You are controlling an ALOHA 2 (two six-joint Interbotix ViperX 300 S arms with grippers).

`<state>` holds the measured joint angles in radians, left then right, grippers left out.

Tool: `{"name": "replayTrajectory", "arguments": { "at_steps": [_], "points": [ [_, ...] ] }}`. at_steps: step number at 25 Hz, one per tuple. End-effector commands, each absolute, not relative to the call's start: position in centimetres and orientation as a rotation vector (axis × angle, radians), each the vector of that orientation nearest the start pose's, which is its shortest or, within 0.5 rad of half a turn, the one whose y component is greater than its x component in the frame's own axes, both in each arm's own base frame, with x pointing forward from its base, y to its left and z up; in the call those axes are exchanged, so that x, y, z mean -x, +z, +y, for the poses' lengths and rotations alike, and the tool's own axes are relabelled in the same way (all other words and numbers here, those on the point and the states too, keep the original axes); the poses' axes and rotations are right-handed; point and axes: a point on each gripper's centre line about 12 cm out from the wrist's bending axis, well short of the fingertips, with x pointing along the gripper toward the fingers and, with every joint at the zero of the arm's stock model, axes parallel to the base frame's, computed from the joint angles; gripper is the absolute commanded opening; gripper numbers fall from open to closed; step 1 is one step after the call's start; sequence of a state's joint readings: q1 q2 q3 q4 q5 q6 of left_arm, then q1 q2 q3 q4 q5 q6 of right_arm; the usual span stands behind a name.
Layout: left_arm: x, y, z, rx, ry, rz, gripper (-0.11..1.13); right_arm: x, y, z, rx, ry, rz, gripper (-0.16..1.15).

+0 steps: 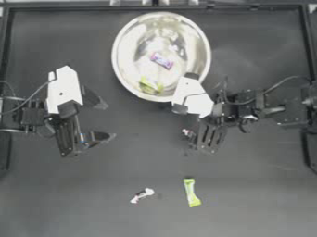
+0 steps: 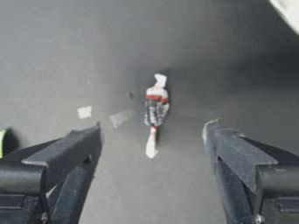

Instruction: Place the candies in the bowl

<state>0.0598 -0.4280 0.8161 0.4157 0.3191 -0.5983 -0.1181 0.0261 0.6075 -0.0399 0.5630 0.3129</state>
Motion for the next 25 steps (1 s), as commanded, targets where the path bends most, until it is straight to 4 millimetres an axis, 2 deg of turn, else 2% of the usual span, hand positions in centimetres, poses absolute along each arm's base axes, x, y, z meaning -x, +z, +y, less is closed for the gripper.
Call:
{"name": "replayTrajectory", "arguments": {
  "at_steps": [1,13,25],
  "points": [
    [-29.6,24.6,3.3,0.171,0.247,0.636,1.02,-35.6,14.6,-4.3,-0.29,-0.284,1.137,0.98],
    [-29.6,24.6,3.3,0.177,0.249,0.638,1.02,-36.9,13.2,-3.9,-0.217,-0.302,1.201,0.98],
    [-29.6,24.4,3.3,0.183,0.25,0.646,1.02,-37.1,11.7,-4.0,-0.208,-0.308,1.24,0.96]
  ]
}}
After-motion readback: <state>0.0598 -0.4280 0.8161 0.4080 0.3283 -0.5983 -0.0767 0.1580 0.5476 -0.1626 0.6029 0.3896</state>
